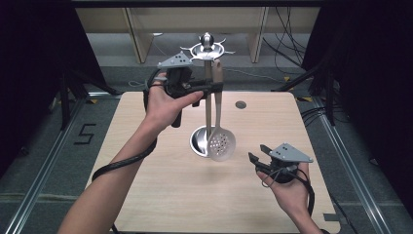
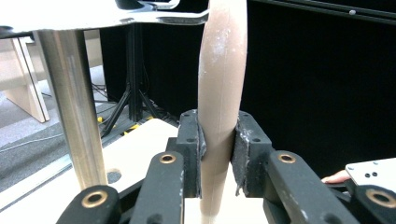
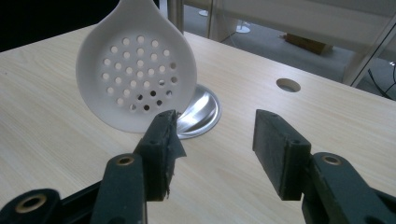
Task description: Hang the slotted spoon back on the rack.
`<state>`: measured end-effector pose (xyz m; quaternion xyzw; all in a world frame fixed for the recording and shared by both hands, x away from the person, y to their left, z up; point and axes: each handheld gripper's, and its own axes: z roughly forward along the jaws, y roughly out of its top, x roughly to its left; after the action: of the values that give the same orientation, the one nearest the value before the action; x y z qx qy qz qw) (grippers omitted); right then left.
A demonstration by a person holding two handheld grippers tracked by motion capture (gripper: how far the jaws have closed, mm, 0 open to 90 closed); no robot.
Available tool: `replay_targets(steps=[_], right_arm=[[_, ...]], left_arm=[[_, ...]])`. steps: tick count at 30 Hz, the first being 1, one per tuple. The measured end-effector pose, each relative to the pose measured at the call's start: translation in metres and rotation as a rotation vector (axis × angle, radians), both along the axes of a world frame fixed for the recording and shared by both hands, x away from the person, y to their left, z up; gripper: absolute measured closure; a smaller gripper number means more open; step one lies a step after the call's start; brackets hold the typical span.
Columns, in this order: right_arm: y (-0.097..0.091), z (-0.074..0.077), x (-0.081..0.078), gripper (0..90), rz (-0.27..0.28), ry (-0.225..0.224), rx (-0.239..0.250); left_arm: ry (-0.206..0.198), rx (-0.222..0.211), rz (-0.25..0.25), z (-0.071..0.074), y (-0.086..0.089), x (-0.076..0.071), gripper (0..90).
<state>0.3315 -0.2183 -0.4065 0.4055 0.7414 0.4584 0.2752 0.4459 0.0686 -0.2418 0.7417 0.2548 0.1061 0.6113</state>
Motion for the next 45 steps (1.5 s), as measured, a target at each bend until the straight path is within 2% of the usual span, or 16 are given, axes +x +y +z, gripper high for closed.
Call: replay_targets(steps=[4, 5, 9, 10, 13, 15, 16, 18, 19, 20, 22, 36, 39, 45], right_arm=[[-0.001, 0.000, 0.001, 50.4, 0.003, -0.021, -0.012], [0.000, 0.000, 0.000, 50.4, 0.002, 0.005, -0.002], [-0.001, 0.000, 0.000, 50.4, 0.011, 0.019, -0.010], [-0.001, 0.000, 0.001, 50.4, 0.013, -0.001, -0.018], [-0.002, 0.000, 0.002, 50.4, 0.018, -0.016, -0.033], [-0.001, 0.001, 0.001, 50.4, 0.016, 0.012, -0.018], [-0.002, 0.000, 0.002, 50.4, 0.016, -0.010, -0.027], [-0.002, 0.000, 0.002, 50.4, 0.017, -0.012, -0.029], [0.000, 0.000, 0.000, 50.4, 0.010, 0.021, -0.011], [-0.001, 0.000, 0.001, 50.4, 0.011, -0.002, -0.019], [-0.002, 0.000, 0.002, 50.4, 0.015, -0.011, -0.028], [-0.001, 0.000, 0.001, 50.4, 0.012, 0.010, -0.015], [-0.002, -0.001, 0.002, 50.4, 0.016, 0.003, -0.026], [-0.002, -0.003, 0.003, 50.4, 0.011, -0.010, -0.013]], left_arm=[[0.002, 0.001, 0.002, 0.000, 0.001, 0.001, 74.0], [0.002, -0.001, 0.003, 0.001, 0.001, 0.001, 74.0], [0.007, -0.001, 0.004, 0.000, 0.001, 0.002, 74.0], [0.007, -0.001, 0.004, 0.000, 0.001, 0.003, 74.0], [0.012, -0.007, 0.005, 0.000, 0.001, 0.004, 74.0], [0.014, -0.005, 0.006, 0.000, 0.002, 0.004, 74.0], [0.014, -0.005, 0.007, 0.000, 0.002, 0.004, 74.0], [0.013, -0.007, 0.007, 0.000, 0.002, 0.005, 74.0], [0.016, -0.007, 0.008, 0.000, 0.002, 0.005, 74.0], [0.019, -0.007, 0.008, 0.000, 0.002, 0.006, 74.0], [0.021, -0.007, 0.010, 0.000, 0.003, 0.006, 74.0], [0.032, -0.008, 0.010, -0.001, 0.004, 0.010, 73.8], [0.032, -0.008, 0.010, -0.001, 0.004, 0.011, 73.7], [0.038, -0.013, 0.013, -0.002, 0.004, 0.012, 73.5]])
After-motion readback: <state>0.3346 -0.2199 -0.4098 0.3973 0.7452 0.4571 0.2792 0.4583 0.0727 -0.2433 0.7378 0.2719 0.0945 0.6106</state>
